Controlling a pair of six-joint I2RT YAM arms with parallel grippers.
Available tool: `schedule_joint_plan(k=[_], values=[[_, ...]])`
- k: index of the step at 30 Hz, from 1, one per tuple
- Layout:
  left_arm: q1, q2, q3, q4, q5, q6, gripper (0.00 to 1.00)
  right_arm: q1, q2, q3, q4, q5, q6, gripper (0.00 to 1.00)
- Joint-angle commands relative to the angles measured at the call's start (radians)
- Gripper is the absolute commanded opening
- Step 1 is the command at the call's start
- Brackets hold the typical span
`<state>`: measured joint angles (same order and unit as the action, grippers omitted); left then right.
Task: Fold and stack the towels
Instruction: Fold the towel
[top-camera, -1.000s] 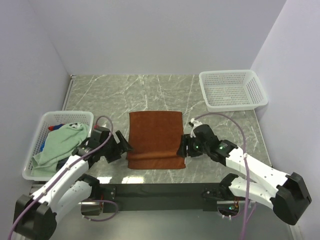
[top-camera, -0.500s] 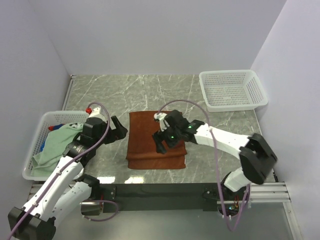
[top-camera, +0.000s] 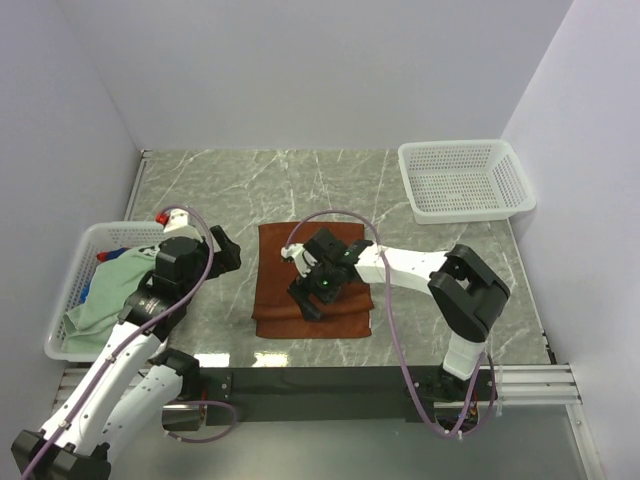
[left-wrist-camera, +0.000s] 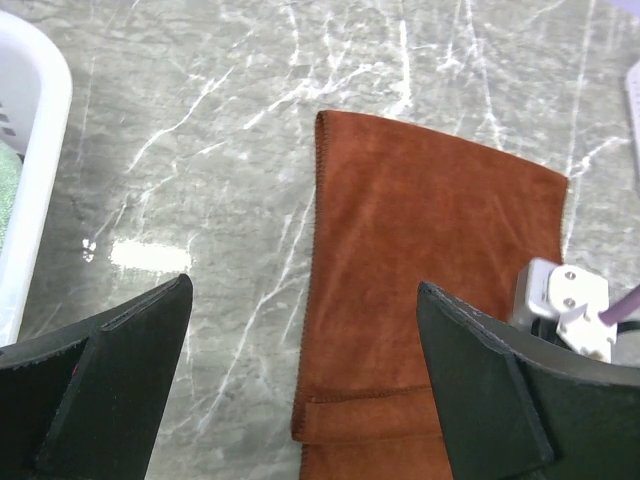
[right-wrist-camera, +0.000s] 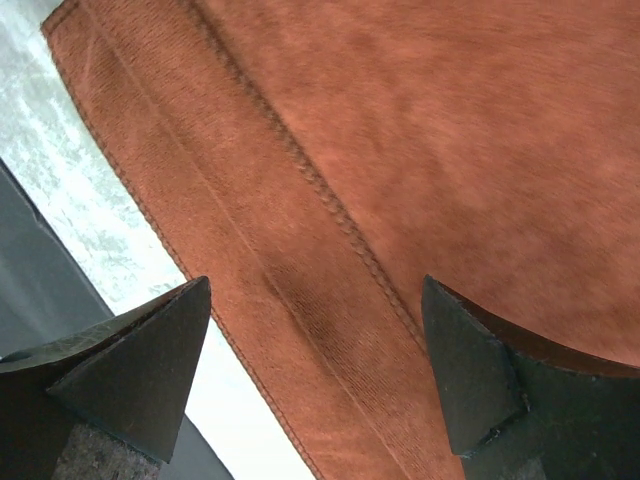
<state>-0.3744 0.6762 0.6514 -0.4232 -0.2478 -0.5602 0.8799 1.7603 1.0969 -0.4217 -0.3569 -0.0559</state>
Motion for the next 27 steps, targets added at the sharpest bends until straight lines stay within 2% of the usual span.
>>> schedule_joint_plan(k=[1,15,27], values=[[0.008,0.017,0.024,0.021,-0.033,0.022,1.0,0.019,0.022,0.046,-0.02,-0.027,-0.041,0.91],[0.017,0.031,0.022,0.026,-0.024,0.025,0.99,0.07,-0.025,0.008,-0.066,-0.04,-0.05,0.83],[0.025,0.039,0.02,0.027,-0.013,0.026,1.0,0.116,-0.084,-0.042,-0.063,-0.039,-0.01,0.56]])
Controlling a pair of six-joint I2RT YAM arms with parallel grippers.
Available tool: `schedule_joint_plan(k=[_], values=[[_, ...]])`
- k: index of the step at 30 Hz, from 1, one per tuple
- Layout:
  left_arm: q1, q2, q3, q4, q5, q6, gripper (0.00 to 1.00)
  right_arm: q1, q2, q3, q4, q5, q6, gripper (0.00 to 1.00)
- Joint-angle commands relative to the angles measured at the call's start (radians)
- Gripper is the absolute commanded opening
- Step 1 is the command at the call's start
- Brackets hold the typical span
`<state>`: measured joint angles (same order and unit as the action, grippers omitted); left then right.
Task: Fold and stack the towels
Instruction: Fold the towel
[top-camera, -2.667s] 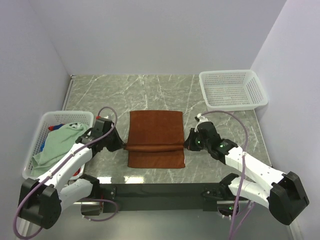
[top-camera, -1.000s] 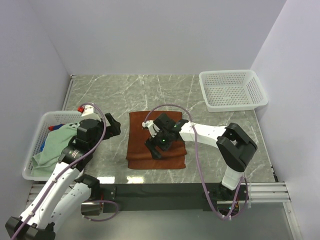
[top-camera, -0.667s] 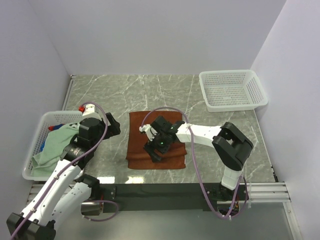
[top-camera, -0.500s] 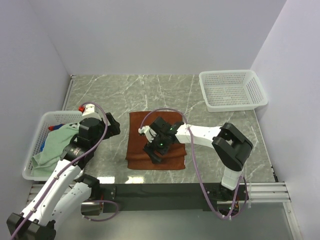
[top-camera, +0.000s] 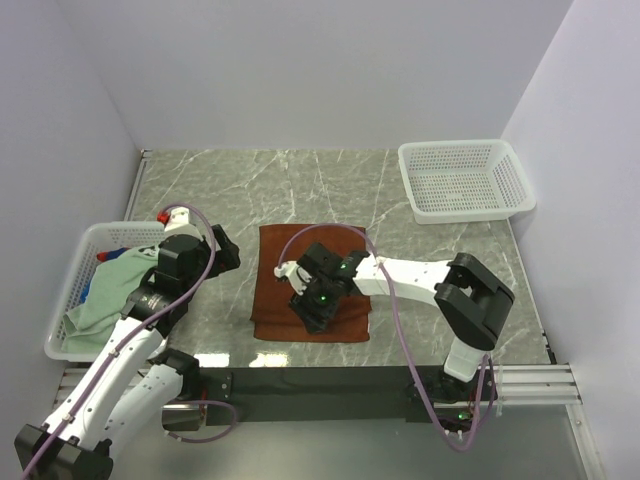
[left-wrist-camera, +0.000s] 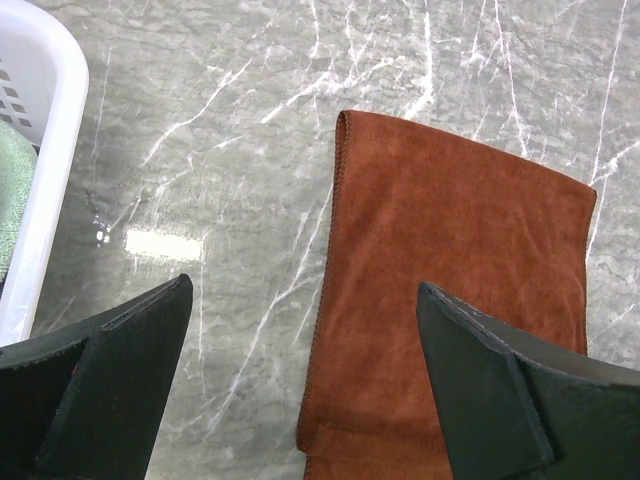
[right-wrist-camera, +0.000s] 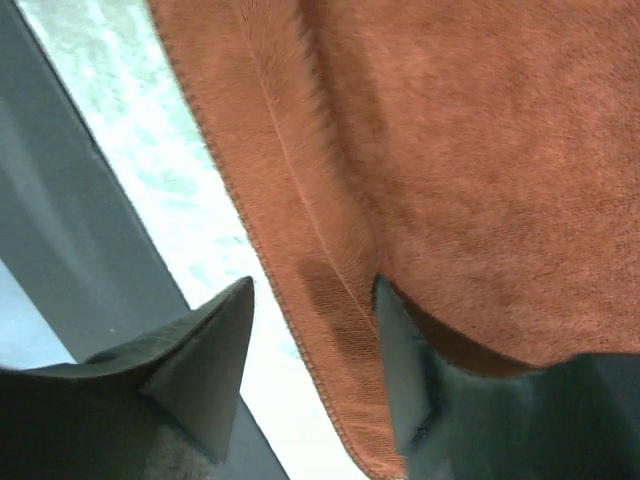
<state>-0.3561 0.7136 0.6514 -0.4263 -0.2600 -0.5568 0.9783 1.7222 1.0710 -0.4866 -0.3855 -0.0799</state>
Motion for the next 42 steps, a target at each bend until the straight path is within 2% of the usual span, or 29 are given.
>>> schedule_joint_plan(k=[1,3,18,25,30,36,42], values=[[0.008,0.003,0.022,0.031,0.001,0.023,1.0,0.022,-0.041,-0.017,0.0,-0.01,0.014,0.54],[0.008,0.003,0.021,0.031,0.002,0.023,0.99,0.03,-0.035,-0.022,-0.01,-0.013,0.015,0.5],[0.009,0.006,0.019,0.031,0.016,0.021,1.0,0.141,-0.096,-0.055,-0.118,-0.024,0.078,0.47],[0.009,0.014,0.017,0.027,0.036,0.02,0.99,0.149,-0.197,-0.059,-0.161,-0.032,0.123,0.47],[0.009,0.02,0.017,0.027,0.056,0.02,0.99,0.117,-0.279,-0.002,-0.144,0.184,0.204,0.47],[0.009,0.021,0.016,0.026,0.053,0.023,0.99,0.004,-0.217,0.024,-0.133,0.456,0.313,0.47],[0.009,0.027,0.019,0.024,0.056,0.026,0.99,-0.018,-0.105,0.038,-0.13,0.548,0.362,0.47]])
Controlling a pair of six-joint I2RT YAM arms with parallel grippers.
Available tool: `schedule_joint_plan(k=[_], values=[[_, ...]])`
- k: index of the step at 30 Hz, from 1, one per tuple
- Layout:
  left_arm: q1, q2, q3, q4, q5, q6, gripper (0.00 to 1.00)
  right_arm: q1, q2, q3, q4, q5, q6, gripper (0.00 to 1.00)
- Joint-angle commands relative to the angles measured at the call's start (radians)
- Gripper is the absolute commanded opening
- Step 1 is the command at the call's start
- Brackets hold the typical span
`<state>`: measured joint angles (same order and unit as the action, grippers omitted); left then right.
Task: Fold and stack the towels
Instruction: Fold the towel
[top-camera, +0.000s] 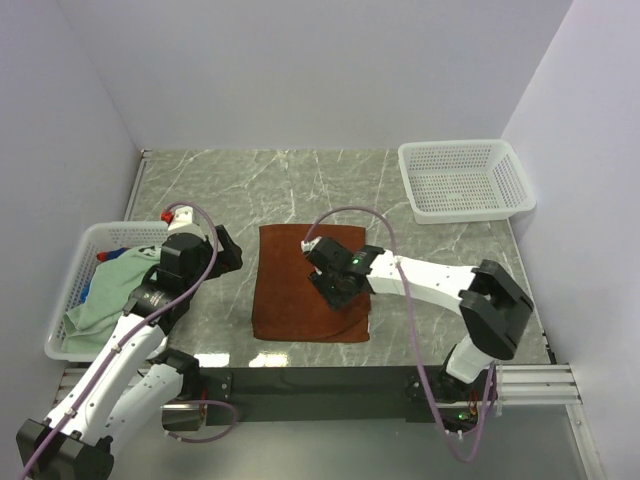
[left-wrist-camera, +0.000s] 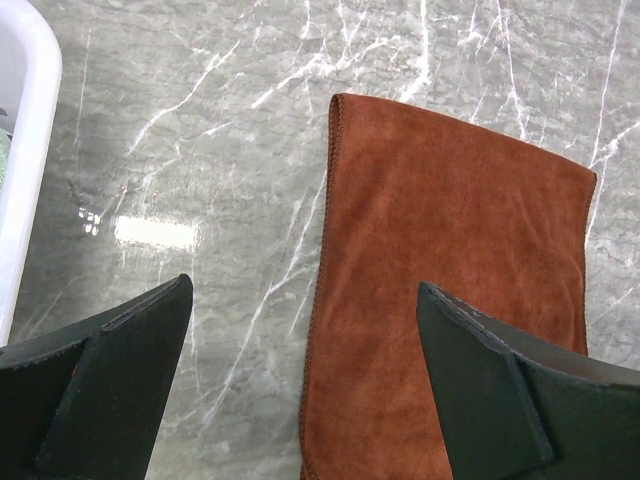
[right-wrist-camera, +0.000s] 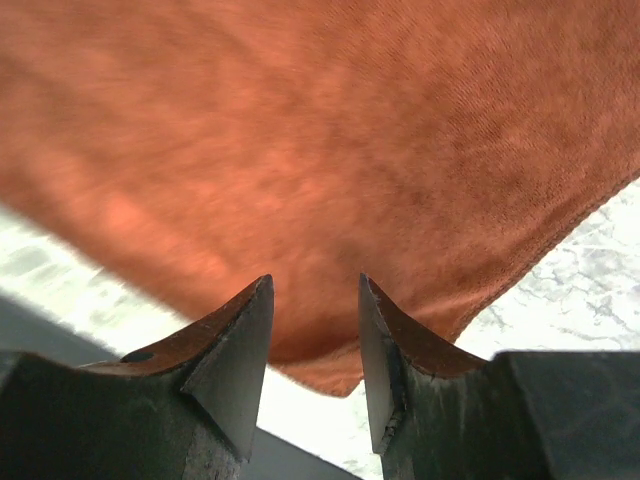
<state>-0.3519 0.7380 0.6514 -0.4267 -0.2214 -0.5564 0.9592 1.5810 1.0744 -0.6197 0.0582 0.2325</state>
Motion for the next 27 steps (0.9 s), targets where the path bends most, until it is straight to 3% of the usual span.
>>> schedule_joint_plan(k=[1,17,27], values=[[0.005,0.006,0.017,0.023,0.019,0.026,0.99,0.003,0.054,0.033,-0.003,0.1,0.059,0.47],[0.005,0.018,0.013,0.02,0.062,0.01,0.99,0.044,-0.15,-0.303,0.075,0.006,0.271,0.42],[-0.041,0.084,0.019,-0.072,0.263,-0.206,0.97,0.049,-0.213,-0.406,0.15,-0.034,0.34,0.42]])
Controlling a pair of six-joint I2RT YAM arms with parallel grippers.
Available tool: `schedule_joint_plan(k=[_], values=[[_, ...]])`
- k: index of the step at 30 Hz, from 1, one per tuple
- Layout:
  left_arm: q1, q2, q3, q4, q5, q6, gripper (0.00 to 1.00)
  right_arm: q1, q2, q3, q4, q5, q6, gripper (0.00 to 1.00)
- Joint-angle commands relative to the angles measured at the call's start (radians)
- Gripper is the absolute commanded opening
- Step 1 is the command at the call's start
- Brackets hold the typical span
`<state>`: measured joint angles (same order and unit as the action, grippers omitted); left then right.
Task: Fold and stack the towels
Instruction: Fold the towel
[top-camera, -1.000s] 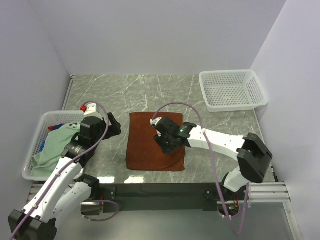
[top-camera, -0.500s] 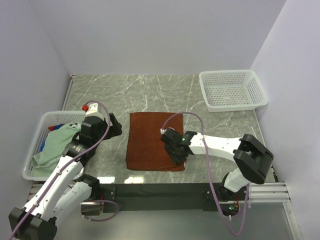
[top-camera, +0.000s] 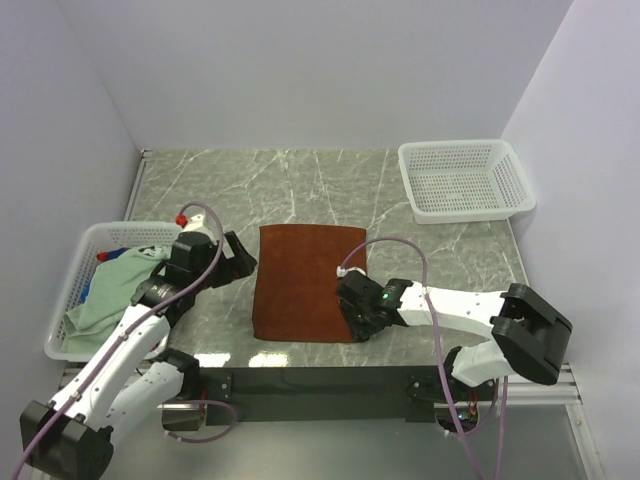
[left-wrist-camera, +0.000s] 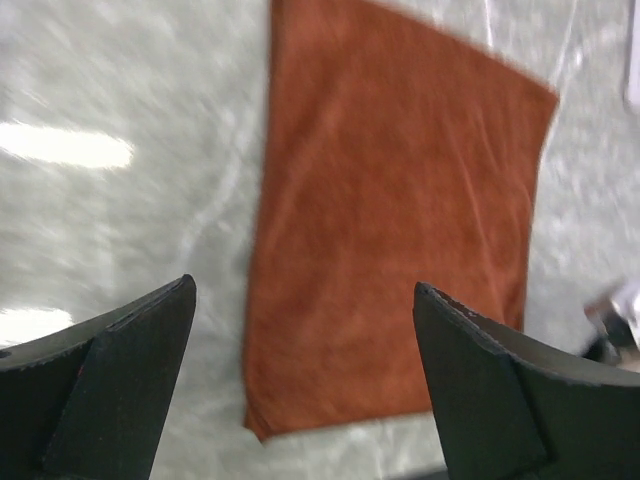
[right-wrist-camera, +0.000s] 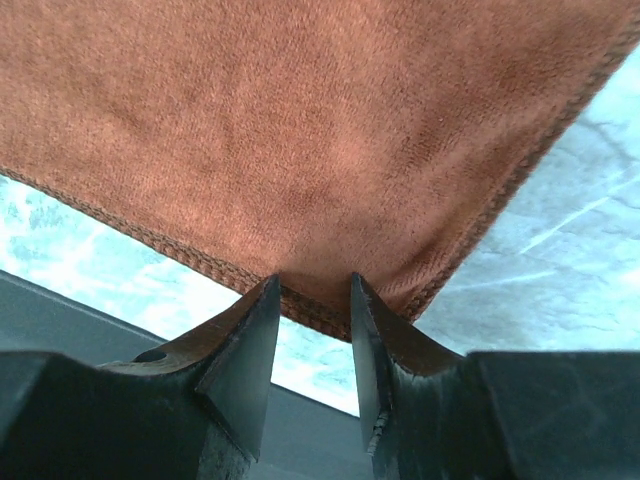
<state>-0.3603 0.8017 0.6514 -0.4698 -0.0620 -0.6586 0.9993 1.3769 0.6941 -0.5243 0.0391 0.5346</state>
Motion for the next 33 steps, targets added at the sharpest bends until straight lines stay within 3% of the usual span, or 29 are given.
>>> schedule_joint_plan(k=[1,6,12,16,23,33], values=[[-0.048,0.03,0.01,-0.026,0.12,-0.127,0.94,0.009,-0.007,-0.03,0.061,-0.022,0.047,0.42],[-0.207,0.097,-0.053,0.002,0.079,-0.259,0.85,0.009,-0.01,-0.07,0.102,-0.031,0.074,0.41],[-0.362,0.217,-0.079,0.017,0.027,-0.358,0.63,0.009,-0.015,-0.084,0.106,-0.007,0.087,0.4],[-0.394,0.271,-0.107,-0.015,0.007,-0.404,0.48,0.007,-0.013,-0.091,0.104,-0.004,0.099,0.39],[-0.396,0.248,-0.171,-0.075,-0.03,-0.49,0.41,0.002,-0.022,-0.117,0.04,0.013,0.142,0.38],[-0.396,0.31,-0.193,-0.061,0.001,-0.487,0.4,-0.044,-0.053,-0.148,-0.052,-0.001,0.174,0.37]])
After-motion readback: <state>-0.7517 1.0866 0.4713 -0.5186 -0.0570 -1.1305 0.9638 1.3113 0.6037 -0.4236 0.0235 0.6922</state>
